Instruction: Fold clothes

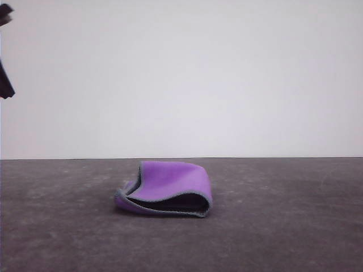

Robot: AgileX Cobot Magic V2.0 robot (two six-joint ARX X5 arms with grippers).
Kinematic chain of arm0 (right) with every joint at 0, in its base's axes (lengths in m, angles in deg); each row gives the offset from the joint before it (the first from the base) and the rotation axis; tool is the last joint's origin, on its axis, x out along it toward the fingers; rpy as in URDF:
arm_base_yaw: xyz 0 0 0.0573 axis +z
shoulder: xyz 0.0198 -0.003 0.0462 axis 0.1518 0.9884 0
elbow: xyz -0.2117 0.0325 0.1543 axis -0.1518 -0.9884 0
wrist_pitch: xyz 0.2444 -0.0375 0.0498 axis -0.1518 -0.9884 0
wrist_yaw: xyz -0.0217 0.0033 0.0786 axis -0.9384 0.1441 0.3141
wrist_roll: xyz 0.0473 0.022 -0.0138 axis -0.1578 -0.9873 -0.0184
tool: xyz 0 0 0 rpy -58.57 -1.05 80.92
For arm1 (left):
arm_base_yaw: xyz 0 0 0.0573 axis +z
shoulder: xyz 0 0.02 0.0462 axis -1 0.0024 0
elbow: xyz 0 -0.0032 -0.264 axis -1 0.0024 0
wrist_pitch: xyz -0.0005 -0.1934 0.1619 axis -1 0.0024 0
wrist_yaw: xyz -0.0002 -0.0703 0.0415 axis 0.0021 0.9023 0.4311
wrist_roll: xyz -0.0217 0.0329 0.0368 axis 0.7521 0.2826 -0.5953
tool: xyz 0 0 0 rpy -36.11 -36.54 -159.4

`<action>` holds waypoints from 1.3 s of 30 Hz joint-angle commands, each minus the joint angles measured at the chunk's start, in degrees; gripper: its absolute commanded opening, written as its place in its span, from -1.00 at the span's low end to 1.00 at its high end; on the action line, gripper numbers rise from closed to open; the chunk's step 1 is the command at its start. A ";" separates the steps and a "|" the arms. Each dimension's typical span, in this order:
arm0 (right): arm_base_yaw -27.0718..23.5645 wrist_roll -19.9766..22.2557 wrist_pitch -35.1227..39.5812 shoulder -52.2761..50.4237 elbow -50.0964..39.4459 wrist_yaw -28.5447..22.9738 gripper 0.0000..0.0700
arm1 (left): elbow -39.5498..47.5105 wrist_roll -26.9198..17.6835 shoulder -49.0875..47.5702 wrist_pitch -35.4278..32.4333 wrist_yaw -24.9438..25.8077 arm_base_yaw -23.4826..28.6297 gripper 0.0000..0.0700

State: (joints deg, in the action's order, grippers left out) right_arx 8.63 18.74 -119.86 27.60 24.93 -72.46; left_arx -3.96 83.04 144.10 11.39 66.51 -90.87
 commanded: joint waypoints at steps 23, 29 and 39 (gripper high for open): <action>-0.04 -0.61 0.77 0.57 0.87 0.04 -0.99 | 40.22 7.33 -54.67 -11.50 -11.99 -0.01 -0.95; -0.04 -0.61 0.79 0.57 0.87 0.02 -0.99 | 40.22 7.34 -54.67 -11.59 -12.48 -0.01 -0.95; -0.04 -0.61 0.79 0.57 0.87 0.02 -0.99 | 40.15 7.59 -54.51 -11.56 -12.42 -0.03 -0.95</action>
State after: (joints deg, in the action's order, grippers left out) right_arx 8.63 18.70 -119.61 27.64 24.93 -72.46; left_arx 35.13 90.47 89.67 -0.69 54.41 -90.88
